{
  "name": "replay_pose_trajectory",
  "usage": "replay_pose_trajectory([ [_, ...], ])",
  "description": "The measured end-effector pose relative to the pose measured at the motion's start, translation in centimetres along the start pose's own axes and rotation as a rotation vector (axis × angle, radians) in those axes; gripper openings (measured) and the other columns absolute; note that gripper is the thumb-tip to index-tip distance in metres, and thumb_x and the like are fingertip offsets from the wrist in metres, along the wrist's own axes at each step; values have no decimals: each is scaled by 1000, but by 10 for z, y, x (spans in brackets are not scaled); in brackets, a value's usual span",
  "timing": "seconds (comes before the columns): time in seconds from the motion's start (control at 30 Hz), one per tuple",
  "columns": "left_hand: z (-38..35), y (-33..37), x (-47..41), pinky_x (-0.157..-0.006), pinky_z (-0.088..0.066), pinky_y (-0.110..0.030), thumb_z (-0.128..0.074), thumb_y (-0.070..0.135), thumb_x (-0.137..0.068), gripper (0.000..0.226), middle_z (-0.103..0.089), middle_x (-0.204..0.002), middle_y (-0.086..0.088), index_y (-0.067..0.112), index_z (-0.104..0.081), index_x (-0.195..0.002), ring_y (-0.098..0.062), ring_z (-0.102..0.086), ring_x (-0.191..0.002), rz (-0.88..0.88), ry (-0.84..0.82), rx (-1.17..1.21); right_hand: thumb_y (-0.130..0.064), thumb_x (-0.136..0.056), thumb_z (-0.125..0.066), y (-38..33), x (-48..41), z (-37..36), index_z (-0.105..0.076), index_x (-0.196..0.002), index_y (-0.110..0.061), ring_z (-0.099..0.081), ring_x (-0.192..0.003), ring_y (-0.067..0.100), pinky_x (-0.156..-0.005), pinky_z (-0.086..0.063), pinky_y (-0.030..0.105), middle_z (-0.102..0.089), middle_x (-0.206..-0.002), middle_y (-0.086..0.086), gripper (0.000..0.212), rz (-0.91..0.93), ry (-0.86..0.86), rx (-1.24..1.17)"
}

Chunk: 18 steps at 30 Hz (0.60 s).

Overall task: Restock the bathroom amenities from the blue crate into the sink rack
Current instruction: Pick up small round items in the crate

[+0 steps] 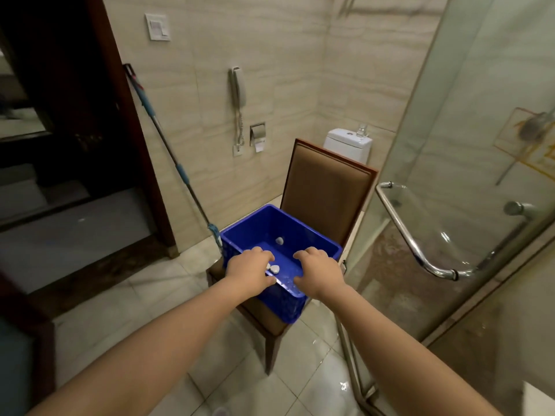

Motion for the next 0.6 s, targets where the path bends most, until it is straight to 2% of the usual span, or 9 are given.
replay_pose_trajectory([
  [0.27, -18, -38, -66, -81, -48, -33, -65, 49, -87, 52, -51, -131, 5, 30, -49, -133, -17, -56, -112, -47, -53, 15, -31, -86, -59, 3, -70, -17, -45, -141, -23, -47, -120, 24, -93, -45, 36, -50, -133, 2, 57, -69, -27, -5],
  [0.6, -26, -97, -167, -89, -50, -36, -63, 52, -87, 57, -50, -135, 3, 30, -47, -137, -19, -57, -115, -147, -135, -31, -29, -89, -57, -5, -170, -45, -41, -145, -21, -45, -124, 26, -94, -44, 37, -47, -137, 3, 58, -191, -67, -42],
])
Point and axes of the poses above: each hand's wrist, its own x-axis away from the middle knuckle, its own z-axis out of the back of the hand, y = z × x, the point moved 10 cm from there along -x, towards the middle knuckle
